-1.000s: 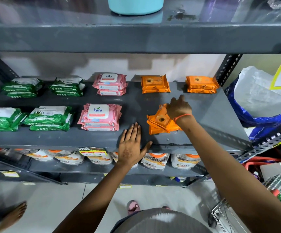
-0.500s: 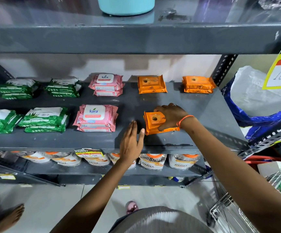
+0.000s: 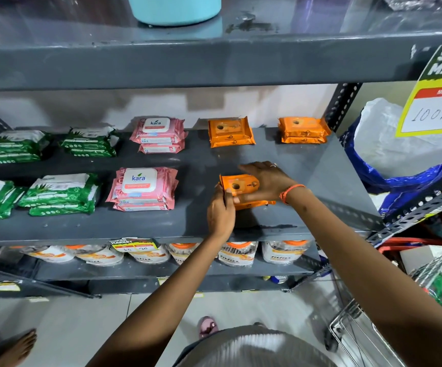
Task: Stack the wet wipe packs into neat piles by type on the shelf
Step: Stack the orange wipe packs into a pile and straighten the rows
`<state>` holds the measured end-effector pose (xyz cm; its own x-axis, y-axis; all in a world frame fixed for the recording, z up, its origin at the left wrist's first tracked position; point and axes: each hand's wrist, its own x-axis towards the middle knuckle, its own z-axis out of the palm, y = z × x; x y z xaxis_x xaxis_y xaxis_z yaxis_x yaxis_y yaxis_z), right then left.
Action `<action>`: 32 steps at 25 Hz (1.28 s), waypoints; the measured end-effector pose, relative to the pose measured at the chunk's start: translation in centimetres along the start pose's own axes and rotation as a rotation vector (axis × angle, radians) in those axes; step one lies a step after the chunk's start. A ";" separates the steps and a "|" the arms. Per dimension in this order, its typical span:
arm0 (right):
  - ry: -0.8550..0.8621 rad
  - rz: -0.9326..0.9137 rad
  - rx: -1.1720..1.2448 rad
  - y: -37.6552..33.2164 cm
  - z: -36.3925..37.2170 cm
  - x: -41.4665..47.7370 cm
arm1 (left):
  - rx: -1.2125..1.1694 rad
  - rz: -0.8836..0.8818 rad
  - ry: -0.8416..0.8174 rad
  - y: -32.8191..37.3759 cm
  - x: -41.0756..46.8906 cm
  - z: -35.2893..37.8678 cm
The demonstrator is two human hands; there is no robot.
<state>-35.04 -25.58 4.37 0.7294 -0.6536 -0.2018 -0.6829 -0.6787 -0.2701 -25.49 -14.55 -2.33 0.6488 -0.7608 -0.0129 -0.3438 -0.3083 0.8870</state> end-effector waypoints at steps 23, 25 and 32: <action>0.519 0.421 0.673 -3.5 3.4 -0.8 | 0.121 0.013 0.224 2.3 0.8 -2.2; 0.552 0.326 0.637 -5.3 3.0 -0.2 | 0.124 0.077 0.268 2.3 0.9 -3.9; 0.368 0.256 0.813 -14.7 3.8 3.5 | 0.098 0.205 0.362 -0.5 2.7 -12.8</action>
<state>-22.31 -16.62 4.07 0.4069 -0.9106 -0.0720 -0.4821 -0.1472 -0.8637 -14.86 -9.17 3.10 0.7506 -0.5677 0.3381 -0.5426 -0.2375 0.8057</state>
